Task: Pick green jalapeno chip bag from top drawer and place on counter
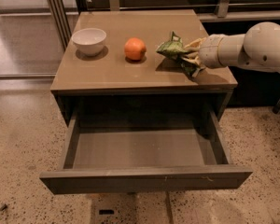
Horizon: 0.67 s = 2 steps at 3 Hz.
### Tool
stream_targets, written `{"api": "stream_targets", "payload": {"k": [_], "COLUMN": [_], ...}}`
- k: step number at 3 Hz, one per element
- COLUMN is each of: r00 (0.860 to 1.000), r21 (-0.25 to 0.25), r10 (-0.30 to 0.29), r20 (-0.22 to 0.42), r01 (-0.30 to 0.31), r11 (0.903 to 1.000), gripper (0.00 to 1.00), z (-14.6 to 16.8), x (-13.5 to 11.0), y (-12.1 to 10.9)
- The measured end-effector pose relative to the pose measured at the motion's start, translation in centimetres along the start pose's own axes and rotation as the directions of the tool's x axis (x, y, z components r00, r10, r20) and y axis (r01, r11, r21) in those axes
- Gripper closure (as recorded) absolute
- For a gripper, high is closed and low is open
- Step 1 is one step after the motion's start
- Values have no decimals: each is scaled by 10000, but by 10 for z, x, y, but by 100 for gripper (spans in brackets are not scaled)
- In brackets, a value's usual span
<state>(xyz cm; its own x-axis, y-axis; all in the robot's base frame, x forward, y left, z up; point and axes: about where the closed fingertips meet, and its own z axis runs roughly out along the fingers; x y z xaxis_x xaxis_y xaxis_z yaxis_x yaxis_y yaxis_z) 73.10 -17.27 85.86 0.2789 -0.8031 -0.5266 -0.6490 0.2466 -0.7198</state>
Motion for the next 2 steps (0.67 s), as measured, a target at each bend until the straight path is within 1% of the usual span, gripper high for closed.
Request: {"api": "stream_targets", "payload": {"k": [1,2], "r00": [10000,10000], "r21": [0,-1], "r10": [0,0], "r20": [0,1], "r01": [0,0], "r11": [10000,10000], "gripper": [13,0], "z": [0,0], "x": [0,0], "y": [0,0]}}
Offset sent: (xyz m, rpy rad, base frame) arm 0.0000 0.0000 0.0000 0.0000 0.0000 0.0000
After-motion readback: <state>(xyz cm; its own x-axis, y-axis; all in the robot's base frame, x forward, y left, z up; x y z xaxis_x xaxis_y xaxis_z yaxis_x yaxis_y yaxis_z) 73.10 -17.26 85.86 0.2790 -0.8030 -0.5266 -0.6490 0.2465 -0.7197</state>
